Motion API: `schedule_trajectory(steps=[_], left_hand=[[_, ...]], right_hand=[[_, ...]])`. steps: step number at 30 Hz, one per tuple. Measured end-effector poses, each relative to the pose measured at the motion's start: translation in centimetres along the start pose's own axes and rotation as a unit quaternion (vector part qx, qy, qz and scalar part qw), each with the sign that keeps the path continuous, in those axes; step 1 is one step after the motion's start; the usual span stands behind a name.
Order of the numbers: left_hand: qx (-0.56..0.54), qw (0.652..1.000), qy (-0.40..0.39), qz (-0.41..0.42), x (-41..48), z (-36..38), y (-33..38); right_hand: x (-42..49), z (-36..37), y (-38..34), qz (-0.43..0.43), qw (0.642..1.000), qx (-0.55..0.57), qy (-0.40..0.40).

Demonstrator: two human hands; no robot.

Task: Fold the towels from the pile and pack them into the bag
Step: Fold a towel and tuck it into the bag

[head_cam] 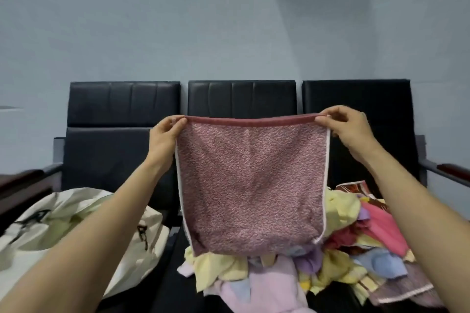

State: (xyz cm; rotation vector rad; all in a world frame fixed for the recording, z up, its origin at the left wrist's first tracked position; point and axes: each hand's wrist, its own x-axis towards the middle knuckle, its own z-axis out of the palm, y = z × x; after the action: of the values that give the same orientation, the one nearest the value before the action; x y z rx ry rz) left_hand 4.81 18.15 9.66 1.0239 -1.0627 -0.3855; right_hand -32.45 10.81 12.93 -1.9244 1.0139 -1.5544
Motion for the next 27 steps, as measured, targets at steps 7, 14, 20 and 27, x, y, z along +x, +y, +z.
schedule_trajectory(steps=[7, 14, 20, 27], left_hand=[[-0.031, 0.999, 0.032, 0.01, -1.2, -1.2, 5.1], [0.014, 1.0, 0.014, -0.023, -0.8, -1.5, 6.8], [-0.039, 0.998, 0.026, -0.044, 1.6, -2.7, 5.1], [0.253, 0.963, -0.038, -0.089, 2.7, -0.6, 0.2]], right_hand=[[-1.4, -1.9, -3.3, -0.061, 0.993, -0.071, 0.066], [-1.7, -1.1, -5.0, -0.009, 0.999, -0.025, 0.039], [-0.2, 0.1, -4.3, -0.066, 0.994, 0.051, 0.064], [1.9, 3.2, 0.9, 0.14, 0.989, -0.038, 0.0]])
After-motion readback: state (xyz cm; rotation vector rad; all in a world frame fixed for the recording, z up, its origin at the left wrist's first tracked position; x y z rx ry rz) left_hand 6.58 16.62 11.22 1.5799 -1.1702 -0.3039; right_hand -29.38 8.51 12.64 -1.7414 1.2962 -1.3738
